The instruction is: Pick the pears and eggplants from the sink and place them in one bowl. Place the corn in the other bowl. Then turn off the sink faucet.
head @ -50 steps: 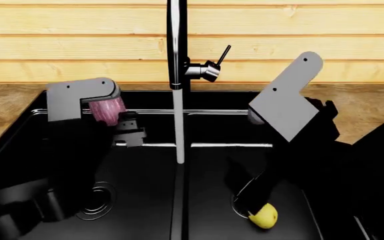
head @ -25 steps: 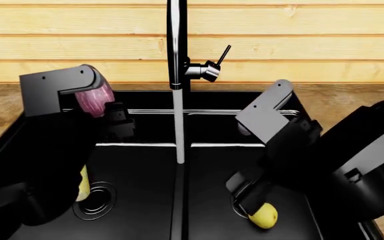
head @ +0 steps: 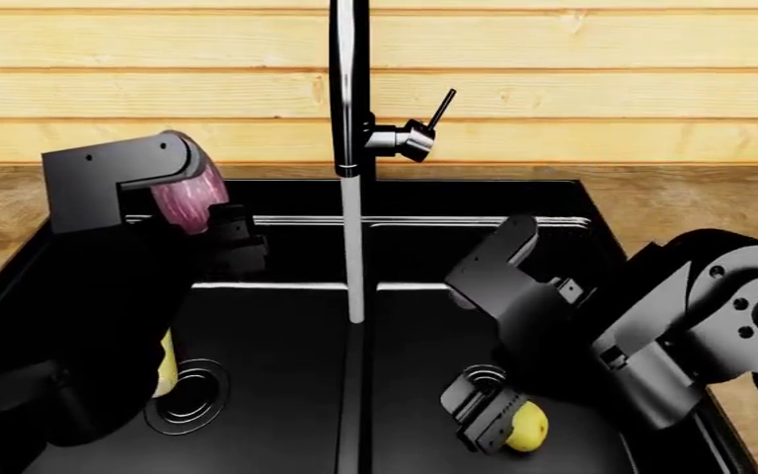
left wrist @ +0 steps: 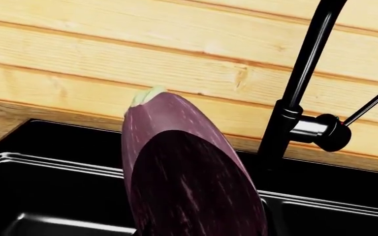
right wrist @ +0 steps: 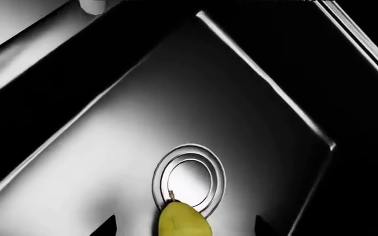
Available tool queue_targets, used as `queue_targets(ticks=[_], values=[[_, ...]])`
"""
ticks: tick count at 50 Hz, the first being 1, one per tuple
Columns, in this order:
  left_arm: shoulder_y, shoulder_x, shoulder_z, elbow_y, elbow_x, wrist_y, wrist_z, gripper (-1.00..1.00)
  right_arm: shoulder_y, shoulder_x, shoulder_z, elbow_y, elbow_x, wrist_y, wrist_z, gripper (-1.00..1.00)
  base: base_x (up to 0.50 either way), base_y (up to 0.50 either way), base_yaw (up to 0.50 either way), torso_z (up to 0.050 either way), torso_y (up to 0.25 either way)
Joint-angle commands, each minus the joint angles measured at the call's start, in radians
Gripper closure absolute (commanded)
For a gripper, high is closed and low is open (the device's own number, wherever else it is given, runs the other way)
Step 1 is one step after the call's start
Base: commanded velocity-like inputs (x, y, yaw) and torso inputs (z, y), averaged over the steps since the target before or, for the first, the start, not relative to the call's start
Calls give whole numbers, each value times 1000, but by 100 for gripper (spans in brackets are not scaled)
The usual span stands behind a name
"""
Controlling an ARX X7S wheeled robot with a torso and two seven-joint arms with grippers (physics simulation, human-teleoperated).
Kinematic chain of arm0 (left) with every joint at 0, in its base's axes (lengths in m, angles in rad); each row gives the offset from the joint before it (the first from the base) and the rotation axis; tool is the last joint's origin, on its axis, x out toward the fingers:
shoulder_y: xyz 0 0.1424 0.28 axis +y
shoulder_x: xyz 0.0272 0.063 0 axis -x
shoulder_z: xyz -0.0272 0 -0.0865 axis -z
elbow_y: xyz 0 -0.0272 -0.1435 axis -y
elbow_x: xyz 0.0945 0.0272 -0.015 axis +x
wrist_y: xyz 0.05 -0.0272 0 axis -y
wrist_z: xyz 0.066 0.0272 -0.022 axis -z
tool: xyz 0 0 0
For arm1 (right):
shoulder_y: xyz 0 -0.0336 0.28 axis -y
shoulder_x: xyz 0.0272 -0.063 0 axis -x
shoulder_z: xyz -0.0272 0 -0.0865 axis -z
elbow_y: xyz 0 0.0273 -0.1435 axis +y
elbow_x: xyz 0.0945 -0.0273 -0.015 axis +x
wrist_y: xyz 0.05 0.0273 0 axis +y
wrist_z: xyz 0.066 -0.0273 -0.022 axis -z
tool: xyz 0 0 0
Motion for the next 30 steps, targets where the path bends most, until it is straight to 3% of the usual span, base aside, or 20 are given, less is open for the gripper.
queue_targets(ticks=[1, 30], values=[[1, -2, 4, -2, -3, 12, -2, 100, -20, -16, -21, 37, -67, 16, -75, -100, 0, 0, 0, 0, 0], [8, -1, 20, -7, 5, 26, 12, 100, -110, -3, -80, 110, -337, -33, -309, -100, 0, 0, 0, 0, 0]])
